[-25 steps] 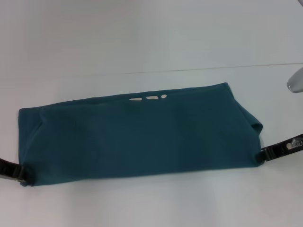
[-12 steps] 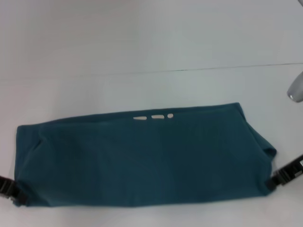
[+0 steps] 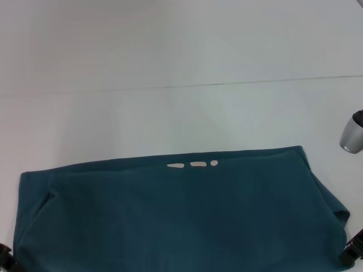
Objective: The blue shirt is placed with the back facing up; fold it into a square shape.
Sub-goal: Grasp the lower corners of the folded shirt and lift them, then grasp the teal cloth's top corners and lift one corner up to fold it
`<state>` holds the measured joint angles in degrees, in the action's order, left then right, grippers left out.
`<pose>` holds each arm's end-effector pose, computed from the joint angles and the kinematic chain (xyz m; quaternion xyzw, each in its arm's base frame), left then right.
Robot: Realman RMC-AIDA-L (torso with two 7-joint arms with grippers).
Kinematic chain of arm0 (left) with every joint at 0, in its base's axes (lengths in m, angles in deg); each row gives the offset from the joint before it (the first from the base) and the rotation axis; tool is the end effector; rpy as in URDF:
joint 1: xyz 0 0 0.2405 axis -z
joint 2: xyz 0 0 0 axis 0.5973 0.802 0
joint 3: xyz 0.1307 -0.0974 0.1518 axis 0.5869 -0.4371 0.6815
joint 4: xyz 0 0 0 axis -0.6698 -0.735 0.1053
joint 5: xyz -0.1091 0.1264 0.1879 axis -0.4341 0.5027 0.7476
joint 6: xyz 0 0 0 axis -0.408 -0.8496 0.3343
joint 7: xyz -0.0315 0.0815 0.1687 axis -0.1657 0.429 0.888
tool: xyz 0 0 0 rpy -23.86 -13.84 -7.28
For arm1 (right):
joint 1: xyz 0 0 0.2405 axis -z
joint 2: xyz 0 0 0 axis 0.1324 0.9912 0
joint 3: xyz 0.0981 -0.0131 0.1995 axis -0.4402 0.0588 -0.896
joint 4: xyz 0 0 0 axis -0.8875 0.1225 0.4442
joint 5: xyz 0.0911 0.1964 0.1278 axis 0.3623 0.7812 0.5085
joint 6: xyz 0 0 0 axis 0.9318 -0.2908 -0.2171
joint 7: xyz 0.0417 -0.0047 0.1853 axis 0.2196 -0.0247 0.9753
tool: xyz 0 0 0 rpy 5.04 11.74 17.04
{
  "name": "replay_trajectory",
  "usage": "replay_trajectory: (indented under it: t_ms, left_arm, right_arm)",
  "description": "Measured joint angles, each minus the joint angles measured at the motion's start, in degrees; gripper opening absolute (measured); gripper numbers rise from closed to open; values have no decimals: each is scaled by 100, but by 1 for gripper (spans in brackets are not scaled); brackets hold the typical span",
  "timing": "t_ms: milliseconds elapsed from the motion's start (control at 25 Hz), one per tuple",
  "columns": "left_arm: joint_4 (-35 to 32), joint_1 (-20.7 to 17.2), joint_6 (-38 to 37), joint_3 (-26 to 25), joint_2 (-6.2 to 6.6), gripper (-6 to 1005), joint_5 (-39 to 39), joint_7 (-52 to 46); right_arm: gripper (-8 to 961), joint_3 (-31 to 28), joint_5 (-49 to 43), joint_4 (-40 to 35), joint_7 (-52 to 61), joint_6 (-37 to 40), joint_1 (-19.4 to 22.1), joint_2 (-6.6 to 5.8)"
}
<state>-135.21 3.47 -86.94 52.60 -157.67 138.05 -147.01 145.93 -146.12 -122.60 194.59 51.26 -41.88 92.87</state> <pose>-0.2972 0.3412 0.0479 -0.8133 -0.5528 0.1773 0.0403 0.2672 0.3317 0.0325 -0.8350 0.4855 -0.2463 0.0799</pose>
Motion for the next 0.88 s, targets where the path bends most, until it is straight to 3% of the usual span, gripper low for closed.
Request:
replay_trajectory:
  t_ms: [240, 520, 680, 880]
  left_arm:
    - [1, -43, 18, -5, -18, 57, 24, 63]
    - [-93, -132, 89, -63, -20, 57, -3, 168]
    - [-134, -163, 99, -70, -19, 58, 17, 244]
    - [-200, -200, 45, -74, -23, 58, 32, 370]
  right_arm:
    - [143, -44, -20, -368, -39, -97, 77, 7]
    - [183, -427, 11, -488, -86, -122, 19, -116]
    - [275, -832, 138, -728, -216, -104, -15, -180]
    - [390, -1039, 677, -873, -256, -216, -45, -143]
